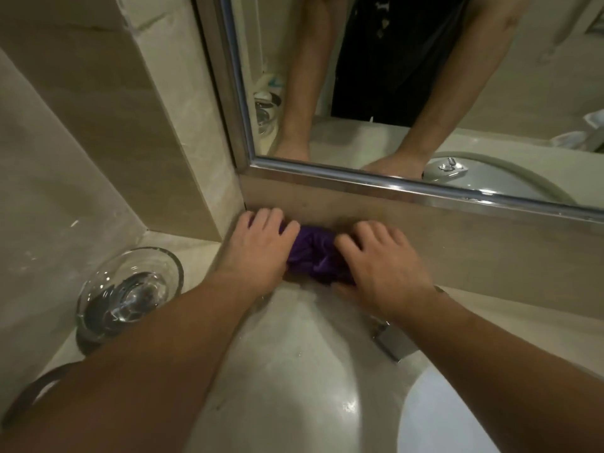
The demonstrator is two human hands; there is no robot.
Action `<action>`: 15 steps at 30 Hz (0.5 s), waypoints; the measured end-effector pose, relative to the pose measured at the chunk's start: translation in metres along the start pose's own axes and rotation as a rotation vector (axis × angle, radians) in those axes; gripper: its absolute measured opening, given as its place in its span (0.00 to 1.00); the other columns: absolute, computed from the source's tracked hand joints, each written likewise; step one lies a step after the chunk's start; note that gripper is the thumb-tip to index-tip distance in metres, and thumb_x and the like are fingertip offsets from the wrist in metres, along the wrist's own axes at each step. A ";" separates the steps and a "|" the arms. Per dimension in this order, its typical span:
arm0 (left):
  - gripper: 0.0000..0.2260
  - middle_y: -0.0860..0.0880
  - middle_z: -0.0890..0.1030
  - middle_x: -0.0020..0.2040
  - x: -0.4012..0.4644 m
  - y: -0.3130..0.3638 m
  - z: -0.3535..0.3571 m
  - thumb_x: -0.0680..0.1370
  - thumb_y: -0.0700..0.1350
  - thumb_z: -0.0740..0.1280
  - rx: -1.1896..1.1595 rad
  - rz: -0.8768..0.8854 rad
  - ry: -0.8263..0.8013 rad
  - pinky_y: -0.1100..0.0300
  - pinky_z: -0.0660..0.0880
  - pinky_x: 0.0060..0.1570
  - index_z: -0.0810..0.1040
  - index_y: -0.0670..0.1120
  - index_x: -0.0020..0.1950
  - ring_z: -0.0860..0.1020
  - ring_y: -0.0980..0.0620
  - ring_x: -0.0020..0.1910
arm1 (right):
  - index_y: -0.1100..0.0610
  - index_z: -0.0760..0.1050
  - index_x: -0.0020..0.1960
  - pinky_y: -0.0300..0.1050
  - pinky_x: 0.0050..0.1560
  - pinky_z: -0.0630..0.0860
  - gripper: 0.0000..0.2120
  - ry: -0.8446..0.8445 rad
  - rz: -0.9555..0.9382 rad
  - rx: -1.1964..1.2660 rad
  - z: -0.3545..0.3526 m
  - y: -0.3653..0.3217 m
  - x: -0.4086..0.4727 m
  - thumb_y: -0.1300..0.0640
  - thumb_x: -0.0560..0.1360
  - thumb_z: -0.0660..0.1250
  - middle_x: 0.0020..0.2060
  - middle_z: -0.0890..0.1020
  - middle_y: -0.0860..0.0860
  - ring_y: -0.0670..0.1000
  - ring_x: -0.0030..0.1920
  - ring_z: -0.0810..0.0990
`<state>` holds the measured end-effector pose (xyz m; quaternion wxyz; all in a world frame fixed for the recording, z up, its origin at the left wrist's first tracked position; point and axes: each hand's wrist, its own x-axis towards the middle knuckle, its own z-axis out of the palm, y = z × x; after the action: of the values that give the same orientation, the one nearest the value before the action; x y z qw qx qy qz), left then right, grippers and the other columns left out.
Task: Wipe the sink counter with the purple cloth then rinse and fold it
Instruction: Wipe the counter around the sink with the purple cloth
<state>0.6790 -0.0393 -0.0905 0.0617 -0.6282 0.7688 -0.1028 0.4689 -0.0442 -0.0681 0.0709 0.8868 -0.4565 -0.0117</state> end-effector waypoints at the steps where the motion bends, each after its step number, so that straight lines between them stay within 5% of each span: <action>1: 0.35 0.41 0.64 0.73 -0.005 0.001 0.009 0.72 0.59 0.70 0.013 0.033 -0.232 0.41 0.57 0.73 0.61 0.51 0.76 0.62 0.40 0.73 | 0.48 0.75 0.64 0.59 0.66 0.66 0.30 -0.185 -0.035 0.009 0.004 -0.002 -0.004 0.29 0.73 0.61 0.60 0.74 0.55 0.60 0.64 0.72; 3: 0.39 0.43 0.58 0.78 -0.012 0.003 0.021 0.72 0.68 0.64 -0.038 0.042 -0.472 0.41 0.48 0.77 0.58 0.53 0.79 0.55 0.42 0.78 | 0.46 0.78 0.61 0.55 0.64 0.67 0.29 -0.419 -0.010 0.095 0.005 -0.004 -0.006 0.28 0.77 0.52 0.60 0.75 0.52 0.56 0.63 0.72; 8: 0.18 0.48 0.73 0.65 -0.006 0.007 0.032 0.80 0.57 0.59 -0.347 -0.072 -0.116 0.53 0.68 0.65 0.72 0.49 0.65 0.71 0.47 0.64 | 0.51 0.69 0.67 0.54 0.64 0.71 0.21 -0.314 0.260 0.199 0.015 -0.016 0.007 0.40 0.80 0.59 0.65 0.71 0.56 0.60 0.66 0.69; 12: 0.27 0.47 0.70 0.72 -0.004 0.016 0.056 0.80 0.57 0.57 -0.357 -0.034 -0.204 0.50 0.59 0.74 0.61 0.51 0.78 0.67 0.46 0.71 | 0.48 0.51 0.78 0.64 0.65 0.68 0.34 -0.536 0.515 0.275 0.051 -0.041 0.015 0.35 0.79 0.56 0.73 0.61 0.58 0.65 0.72 0.63; 15: 0.28 0.48 0.69 0.71 -0.003 0.017 0.072 0.79 0.59 0.55 -0.316 -0.024 -0.160 0.49 0.58 0.74 0.58 0.56 0.79 0.66 0.46 0.70 | 0.46 0.50 0.78 0.67 0.68 0.62 0.31 -0.448 0.568 0.273 0.077 -0.050 0.012 0.36 0.79 0.52 0.74 0.58 0.60 0.68 0.72 0.59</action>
<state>0.6797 -0.0395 -0.1650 0.0219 -0.6453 0.7605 0.0688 0.5097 -0.0345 -0.1504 -0.1488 0.7018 -0.6855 -0.1241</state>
